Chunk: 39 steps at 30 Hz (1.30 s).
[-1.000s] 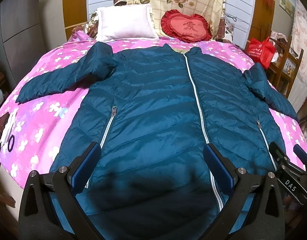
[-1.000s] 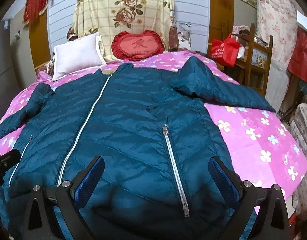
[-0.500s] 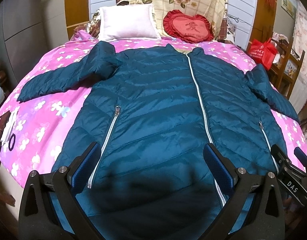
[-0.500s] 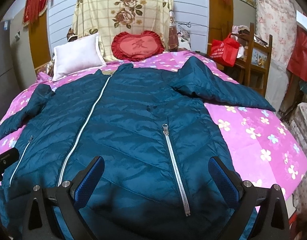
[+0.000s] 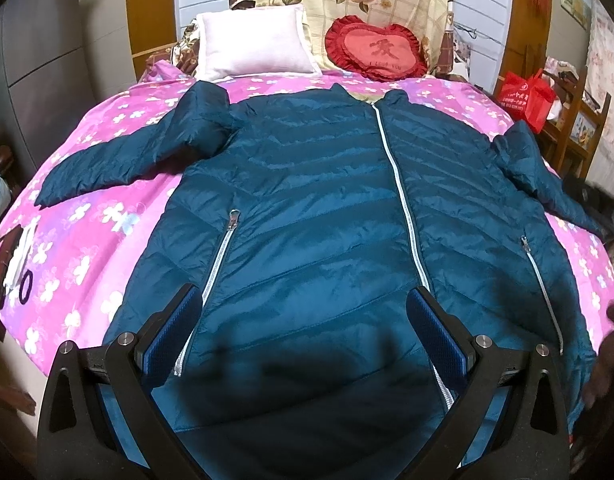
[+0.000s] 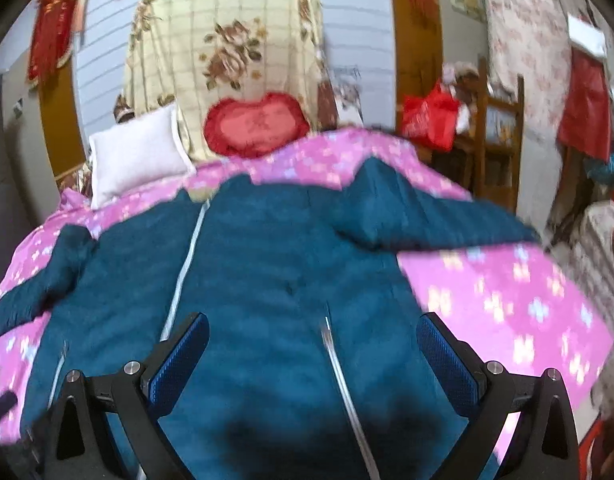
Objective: Fold large clothes
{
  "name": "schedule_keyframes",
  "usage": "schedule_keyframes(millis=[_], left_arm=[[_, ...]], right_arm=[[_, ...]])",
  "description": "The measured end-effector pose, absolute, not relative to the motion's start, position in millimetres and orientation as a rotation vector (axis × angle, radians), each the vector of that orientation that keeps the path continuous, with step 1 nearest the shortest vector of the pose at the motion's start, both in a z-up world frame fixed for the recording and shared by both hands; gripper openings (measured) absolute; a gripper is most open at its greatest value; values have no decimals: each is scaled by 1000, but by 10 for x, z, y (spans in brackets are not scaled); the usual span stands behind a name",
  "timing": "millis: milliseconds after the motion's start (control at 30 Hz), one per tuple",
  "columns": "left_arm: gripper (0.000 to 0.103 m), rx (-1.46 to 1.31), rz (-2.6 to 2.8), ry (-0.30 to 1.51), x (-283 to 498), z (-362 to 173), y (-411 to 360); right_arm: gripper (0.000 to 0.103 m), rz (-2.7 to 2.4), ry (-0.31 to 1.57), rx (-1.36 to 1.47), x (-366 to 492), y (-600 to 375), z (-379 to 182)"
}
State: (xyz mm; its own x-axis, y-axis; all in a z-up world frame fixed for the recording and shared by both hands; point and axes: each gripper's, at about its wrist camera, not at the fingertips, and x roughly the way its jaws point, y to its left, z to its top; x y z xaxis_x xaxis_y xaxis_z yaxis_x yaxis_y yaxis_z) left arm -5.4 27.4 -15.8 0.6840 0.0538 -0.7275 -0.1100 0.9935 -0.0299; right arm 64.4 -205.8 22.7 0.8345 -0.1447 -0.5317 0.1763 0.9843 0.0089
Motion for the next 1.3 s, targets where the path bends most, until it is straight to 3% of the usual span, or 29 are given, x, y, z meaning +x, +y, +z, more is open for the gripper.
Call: schedule_keyframes(millis=[133, 233, 500, 733, 1300], left_arm=[[102, -62, 100, 824, -26, -166, 256], [102, -70, 81, 853, 62, -178, 276], [102, -26, 74, 829, 774, -140, 489], [102, -46, 115, 971, 1600, -636, 831], [103, -81, 137, 945, 1531, -903, 911]], right_arm=[[103, -183, 541, 5, 670, -2015, 12], [103, -181, 688, 31, 797, -2074, -262], [103, -133, 657, 84, 801, -2086, -224], [103, -118, 722, 88, 903, -2058, -352], [103, -103, 846, 39, 1070, -1939, -675]])
